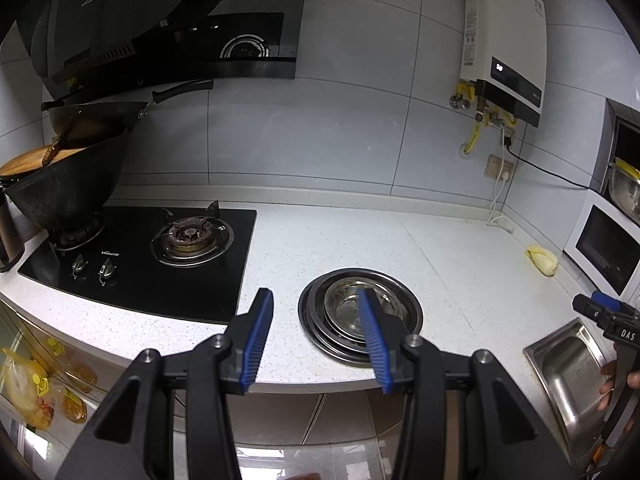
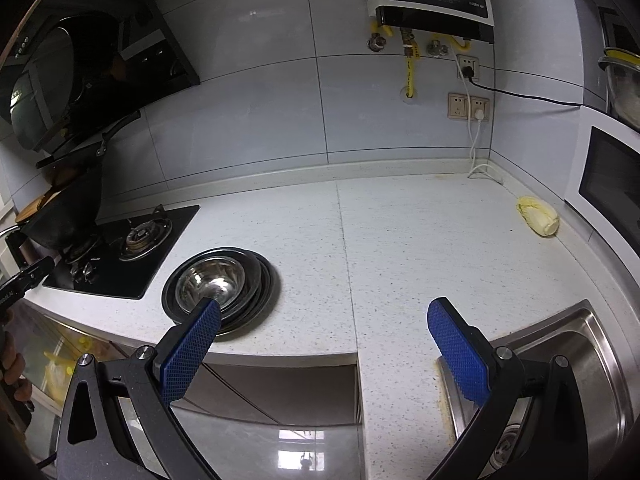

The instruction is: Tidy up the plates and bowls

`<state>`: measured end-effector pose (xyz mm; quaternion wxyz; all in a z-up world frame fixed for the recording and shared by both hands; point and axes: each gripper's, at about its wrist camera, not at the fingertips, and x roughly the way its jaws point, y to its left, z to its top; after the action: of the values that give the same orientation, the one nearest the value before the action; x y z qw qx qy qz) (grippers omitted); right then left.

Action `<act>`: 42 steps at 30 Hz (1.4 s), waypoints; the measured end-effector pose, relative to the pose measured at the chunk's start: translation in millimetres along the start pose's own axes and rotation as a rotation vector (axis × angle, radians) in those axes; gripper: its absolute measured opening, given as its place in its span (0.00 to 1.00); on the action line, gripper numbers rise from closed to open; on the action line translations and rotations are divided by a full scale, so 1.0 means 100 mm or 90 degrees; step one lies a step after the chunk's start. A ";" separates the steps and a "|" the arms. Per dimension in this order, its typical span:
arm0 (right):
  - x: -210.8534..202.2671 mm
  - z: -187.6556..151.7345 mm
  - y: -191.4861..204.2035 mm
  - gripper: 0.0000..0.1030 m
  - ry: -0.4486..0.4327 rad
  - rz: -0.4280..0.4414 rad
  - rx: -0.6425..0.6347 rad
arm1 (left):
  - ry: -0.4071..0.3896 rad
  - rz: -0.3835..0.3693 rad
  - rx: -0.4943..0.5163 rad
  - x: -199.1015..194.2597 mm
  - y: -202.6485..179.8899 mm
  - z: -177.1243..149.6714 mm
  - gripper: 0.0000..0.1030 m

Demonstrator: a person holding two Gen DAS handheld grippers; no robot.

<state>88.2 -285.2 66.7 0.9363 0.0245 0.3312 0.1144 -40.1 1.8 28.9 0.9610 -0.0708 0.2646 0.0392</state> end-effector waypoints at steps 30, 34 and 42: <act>0.06 -0.01 0.05 0.98 0.014 0.009 -0.008 | 0.010 0.014 0.005 0.00 -0.02 -0.08 0.41; 0.06 -0.02 0.05 0.98 0.015 0.008 -0.009 | 0.012 0.010 0.005 0.01 -0.03 -0.08 0.41; 0.04 -0.03 0.04 0.99 0.017 0.007 -0.012 | 0.013 0.004 0.008 0.00 -0.06 -0.11 0.41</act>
<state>88.9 -280.7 62.2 0.9314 0.0162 0.3422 0.1229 -44.8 -5.6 20.6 0.9585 -0.0642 0.2749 0.0394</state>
